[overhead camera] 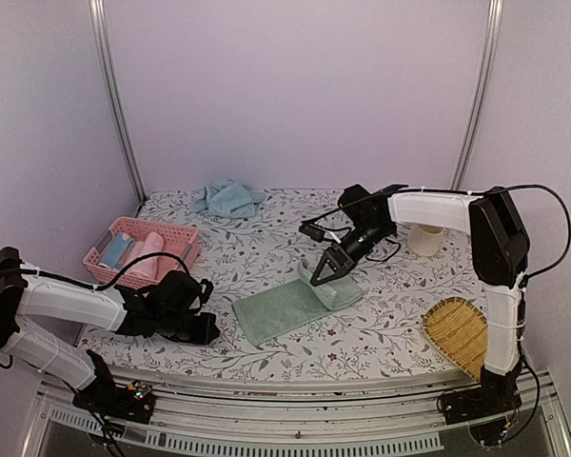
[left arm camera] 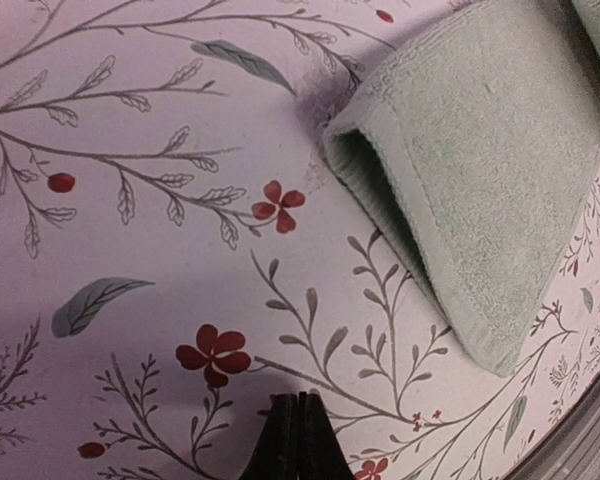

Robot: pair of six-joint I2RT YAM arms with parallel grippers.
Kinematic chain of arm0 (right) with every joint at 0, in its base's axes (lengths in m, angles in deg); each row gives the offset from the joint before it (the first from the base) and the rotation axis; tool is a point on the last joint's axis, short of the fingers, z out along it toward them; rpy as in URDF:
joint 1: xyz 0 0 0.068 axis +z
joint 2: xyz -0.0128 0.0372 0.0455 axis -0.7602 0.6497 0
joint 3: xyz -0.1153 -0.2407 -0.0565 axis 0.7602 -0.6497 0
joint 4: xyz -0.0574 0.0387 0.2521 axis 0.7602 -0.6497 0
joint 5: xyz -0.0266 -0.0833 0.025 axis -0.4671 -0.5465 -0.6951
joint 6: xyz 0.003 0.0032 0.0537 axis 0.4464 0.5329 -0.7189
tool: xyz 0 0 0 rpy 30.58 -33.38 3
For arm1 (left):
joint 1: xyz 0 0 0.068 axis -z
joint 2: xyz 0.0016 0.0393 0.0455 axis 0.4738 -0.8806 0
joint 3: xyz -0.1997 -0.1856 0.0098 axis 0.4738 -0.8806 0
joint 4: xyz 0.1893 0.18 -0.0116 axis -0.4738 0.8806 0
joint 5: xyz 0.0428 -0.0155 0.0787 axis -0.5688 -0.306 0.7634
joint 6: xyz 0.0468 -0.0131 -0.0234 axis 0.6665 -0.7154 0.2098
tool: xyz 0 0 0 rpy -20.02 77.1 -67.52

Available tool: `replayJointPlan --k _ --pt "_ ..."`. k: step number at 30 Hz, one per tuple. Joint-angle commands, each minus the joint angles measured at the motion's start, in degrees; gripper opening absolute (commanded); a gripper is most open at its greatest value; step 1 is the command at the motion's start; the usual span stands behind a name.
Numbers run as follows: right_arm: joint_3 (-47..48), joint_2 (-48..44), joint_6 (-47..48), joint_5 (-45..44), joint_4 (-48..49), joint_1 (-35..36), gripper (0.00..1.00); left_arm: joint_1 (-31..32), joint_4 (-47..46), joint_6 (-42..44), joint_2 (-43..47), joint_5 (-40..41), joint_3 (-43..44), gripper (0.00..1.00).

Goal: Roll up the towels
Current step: Fold the towel at the center of the board.

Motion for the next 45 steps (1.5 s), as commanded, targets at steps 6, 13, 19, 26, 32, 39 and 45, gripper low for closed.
replayJointPlan --k 6,13,19,26,32,39,45 --pt "4.72 5.70 -14.26 0.00 12.24 8.28 0.02 -0.45 -4.37 -2.18 -0.70 -3.72 -1.60 0.00" --pt "7.59 9.98 -20.39 -1.85 15.92 10.06 0.02 -0.10 -5.91 -2.99 -0.83 -4.82 -1.87 0.00" --pt "10.19 12.99 -21.87 -2.88 16.90 11.42 0.03 0.30 -10.09 -3.84 -1.08 -6.76 -3.23 0.00" --pt "11.24 11.66 -22.86 -10.13 17.26 14.43 0.02 0.36 -11.99 -4.63 -2.94 -7.40 -3.60 0.00" --pt "10.33 7.41 -22.30 -18.84 17.31 14.69 0.02 0.38 -13.33 -5.04 -3.25 -7.57 -4.50 0.00" --pt "10.12 3.25 -19.95 -24.26 16.70 13.84 0.02 0.35 -13.09 -4.52 -2.38 -7.47 -4.83 0.00" --pt "9.44 3.17 -18.90 -24.09 16.76 13.94 0.02 0.37 -13.26 -3.94 -2.49 -7.49 -4.92 0.00"
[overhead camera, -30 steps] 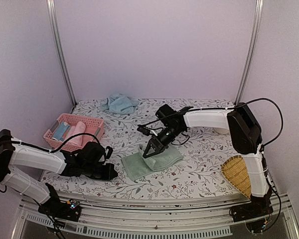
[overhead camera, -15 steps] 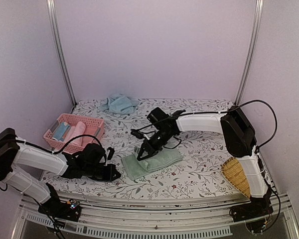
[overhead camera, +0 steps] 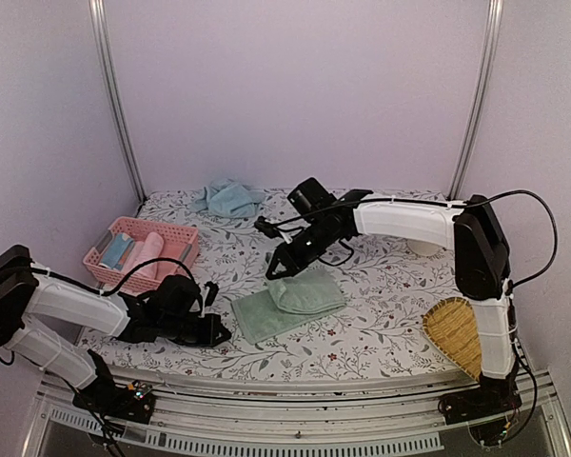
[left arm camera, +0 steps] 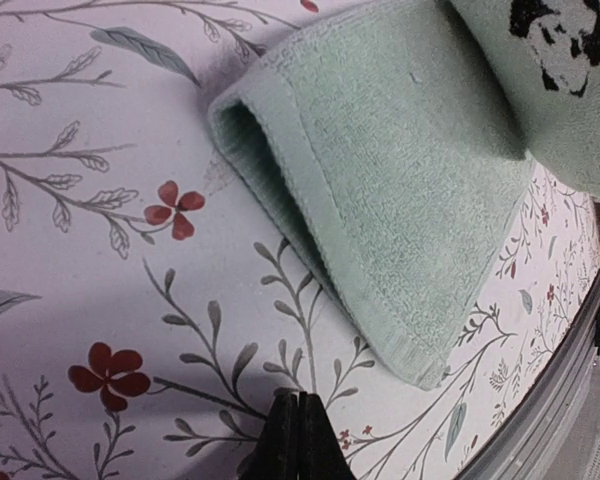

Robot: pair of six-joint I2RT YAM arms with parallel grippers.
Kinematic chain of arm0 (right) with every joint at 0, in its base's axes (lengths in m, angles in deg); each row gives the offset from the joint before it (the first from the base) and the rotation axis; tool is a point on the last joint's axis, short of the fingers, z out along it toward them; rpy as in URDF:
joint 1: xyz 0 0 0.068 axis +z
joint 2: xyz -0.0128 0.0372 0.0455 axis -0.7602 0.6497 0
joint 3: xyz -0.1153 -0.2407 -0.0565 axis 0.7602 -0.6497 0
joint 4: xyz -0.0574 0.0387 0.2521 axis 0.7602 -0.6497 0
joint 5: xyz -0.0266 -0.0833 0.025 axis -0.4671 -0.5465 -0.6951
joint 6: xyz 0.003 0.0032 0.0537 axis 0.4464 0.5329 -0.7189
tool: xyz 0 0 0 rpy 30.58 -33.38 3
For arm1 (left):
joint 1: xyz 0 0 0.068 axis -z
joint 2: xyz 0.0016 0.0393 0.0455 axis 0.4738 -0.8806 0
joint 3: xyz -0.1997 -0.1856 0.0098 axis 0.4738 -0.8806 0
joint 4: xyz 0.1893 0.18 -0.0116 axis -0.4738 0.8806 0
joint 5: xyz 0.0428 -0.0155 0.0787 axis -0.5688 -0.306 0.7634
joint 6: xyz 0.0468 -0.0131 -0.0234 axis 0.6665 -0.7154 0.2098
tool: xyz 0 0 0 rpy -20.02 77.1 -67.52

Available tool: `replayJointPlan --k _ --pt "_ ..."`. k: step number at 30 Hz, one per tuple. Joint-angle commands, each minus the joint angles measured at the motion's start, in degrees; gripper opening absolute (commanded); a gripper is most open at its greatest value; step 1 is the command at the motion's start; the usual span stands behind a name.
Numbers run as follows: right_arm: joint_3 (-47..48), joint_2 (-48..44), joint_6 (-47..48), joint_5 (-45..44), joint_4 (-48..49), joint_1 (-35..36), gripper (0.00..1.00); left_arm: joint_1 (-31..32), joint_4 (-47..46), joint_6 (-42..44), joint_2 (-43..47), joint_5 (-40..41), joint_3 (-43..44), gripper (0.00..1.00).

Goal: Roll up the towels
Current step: Fold the towel at the center of the board.

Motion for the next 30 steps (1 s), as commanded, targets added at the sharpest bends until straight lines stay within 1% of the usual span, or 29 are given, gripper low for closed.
replayJointPlan --k 1,11,13,18,22,24,30 --pt "-0.66 -0.68 1.44 -1.37 0.41 0.37 0.02 0.26 0.14 0.80 0.16 -0.14 -1.12 0.00" --pt "1.15 5.55 1.58 3.32 -0.90 2.62 0.03 0.18 0.36 0.06 2.78 0.12 -2.65 0.00" --pt "1.46 6.28 3.24 4.15 -0.96 3.35 0.03 0.19 0.13 -0.15 2.86 0.15 -2.66 0.00" --pt "2.17 8.39 2.55 6.80 -0.38 4.16 0.03 0.19 -1.10 -0.21 1.30 -0.34 -2.22 0.00" --pt "4.59 9.95 -0.01 10.37 -0.33 4.26 0.03 0.26 -2.67 -0.42 -0.23 -0.81 -2.08 0.00" --pt "5.43 12.66 -0.47 11.99 -0.29 4.43 0.03 0.23 -3.18 -0.47 -0.83 -0.93 -1.85 0.00" --pt "5.23 13.15 -0.27 12.93 -0.61 4.80 0.03 0.25 -4.72 -1.16 -2.33 -0.36 -1.37 0.00"
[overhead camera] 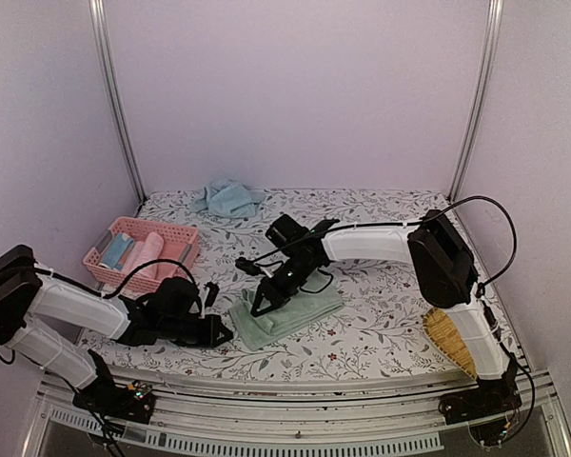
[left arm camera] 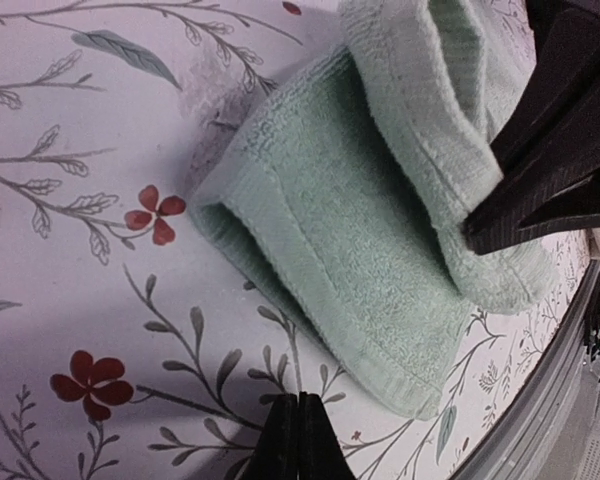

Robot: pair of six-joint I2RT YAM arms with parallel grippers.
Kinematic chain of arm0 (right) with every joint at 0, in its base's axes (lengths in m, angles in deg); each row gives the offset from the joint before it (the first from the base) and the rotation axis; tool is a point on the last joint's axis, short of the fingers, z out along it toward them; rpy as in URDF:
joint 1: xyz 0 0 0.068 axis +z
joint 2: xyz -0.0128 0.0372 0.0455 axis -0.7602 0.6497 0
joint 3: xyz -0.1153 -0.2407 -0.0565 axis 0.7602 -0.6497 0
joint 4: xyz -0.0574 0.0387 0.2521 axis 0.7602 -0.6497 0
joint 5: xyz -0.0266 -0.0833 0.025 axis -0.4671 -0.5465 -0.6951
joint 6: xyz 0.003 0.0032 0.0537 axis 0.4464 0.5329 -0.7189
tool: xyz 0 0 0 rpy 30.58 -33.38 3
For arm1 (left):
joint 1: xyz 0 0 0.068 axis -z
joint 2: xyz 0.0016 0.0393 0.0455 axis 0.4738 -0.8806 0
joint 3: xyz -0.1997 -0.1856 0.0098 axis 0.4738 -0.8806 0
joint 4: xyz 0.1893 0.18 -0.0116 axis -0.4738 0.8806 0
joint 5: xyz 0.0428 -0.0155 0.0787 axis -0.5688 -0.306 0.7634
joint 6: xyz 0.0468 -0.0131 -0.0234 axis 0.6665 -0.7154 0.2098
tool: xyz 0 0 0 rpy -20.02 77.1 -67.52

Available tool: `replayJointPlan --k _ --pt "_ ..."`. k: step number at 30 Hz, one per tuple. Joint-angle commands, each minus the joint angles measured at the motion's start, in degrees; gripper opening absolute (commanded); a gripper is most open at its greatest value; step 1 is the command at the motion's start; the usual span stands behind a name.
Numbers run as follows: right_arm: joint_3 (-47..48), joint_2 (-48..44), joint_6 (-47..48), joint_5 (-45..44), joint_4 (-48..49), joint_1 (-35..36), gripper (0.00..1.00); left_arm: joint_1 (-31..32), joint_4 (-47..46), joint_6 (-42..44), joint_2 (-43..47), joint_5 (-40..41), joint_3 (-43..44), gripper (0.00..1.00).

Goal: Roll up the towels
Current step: Fold the towel at the center of the board.

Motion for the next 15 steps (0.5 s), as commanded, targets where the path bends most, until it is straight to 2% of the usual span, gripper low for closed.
replayJointPlan --k 1,7,15 --pt "0.54 0.83 -0.35 2.63 -0.54 0.59 0.03 0.19 -0.90 -0.86 -2.29 0.13 0.49 0.00" --pt "-0.48 -0.88 0.37 3.55 -0.99 0.60 0.03 0.25 -3.48 -1.55 -6.50 -1.14 1.61 0.00" --pt "-0.67 -3.32 0.23 4.57 -1.25 0.98 0.04 0.30 -3.36 -1.82 -6.34 -0.92 1.47 0.00"
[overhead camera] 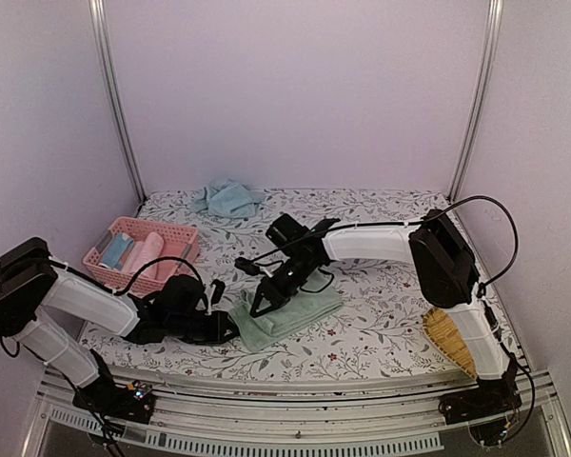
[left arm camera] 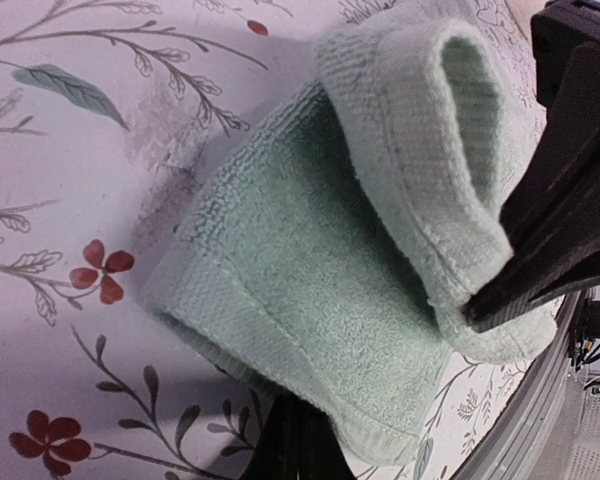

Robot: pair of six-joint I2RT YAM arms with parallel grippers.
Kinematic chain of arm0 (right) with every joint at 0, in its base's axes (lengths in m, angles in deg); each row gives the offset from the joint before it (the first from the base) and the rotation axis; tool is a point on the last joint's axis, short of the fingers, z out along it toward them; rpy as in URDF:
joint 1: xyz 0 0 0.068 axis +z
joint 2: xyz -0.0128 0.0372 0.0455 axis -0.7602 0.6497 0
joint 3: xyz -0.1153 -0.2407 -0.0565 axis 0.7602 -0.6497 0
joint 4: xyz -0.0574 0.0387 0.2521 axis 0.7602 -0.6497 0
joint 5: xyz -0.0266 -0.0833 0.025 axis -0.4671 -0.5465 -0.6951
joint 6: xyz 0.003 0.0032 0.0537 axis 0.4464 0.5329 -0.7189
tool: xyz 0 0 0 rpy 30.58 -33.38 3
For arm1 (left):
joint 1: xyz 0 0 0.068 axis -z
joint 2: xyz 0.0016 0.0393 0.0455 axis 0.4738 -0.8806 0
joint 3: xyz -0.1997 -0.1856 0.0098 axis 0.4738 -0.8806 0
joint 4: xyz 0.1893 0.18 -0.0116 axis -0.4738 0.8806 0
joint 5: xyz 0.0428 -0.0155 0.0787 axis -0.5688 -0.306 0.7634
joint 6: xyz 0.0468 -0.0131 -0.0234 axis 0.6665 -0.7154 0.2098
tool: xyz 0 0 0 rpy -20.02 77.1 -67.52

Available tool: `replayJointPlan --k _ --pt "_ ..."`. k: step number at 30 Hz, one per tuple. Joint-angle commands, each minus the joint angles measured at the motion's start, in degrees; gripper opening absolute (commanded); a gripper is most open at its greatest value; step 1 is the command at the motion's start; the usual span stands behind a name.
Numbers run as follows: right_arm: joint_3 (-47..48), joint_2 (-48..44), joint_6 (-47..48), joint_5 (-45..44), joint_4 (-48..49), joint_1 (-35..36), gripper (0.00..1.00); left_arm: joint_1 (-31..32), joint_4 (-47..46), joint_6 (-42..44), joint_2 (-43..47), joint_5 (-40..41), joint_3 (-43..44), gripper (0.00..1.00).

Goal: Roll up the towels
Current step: Fold the towel at the center of the board.

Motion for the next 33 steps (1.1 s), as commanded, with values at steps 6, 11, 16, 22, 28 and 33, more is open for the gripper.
replayJointPlan --k 6,11,16,22,28,33 --pt "-0.61 -2.96 0.61 2.97 -1.45 1.78 0.05 0.20 3.25 -0.43 -0.44 0.58 -0.63 0.00" --pt "-1.62 -3.21 0.20 3.72 -0.92 2.49 0.06 0.24 3.39 -0.55 -0.60 0.69 -0.63 0.00" --pt "-0.57 -2.17 0.37 1.99 -0.78 2.41 0.12 0.30 3.49 -0.89 0.29 0.60 -0.83 0.00" --pt "2.85 1.52 -0.47 1.50 -0.35 2.44 0.09 0.45 4.69 -0.94 1.95 1.16 -0.91 0.00" --pt "3.83 2.50 -1.34 -0.09 -0.22 2.43 0.08 0.63 4.83 -1.10 2.10 1.47 -1.12 0.00" --pt "3.64 3.22 -1.97 -0.47 0.07 2.41 0.08 0.81 4.28 -1.21 1.57 1.48 -1.20 0.00"
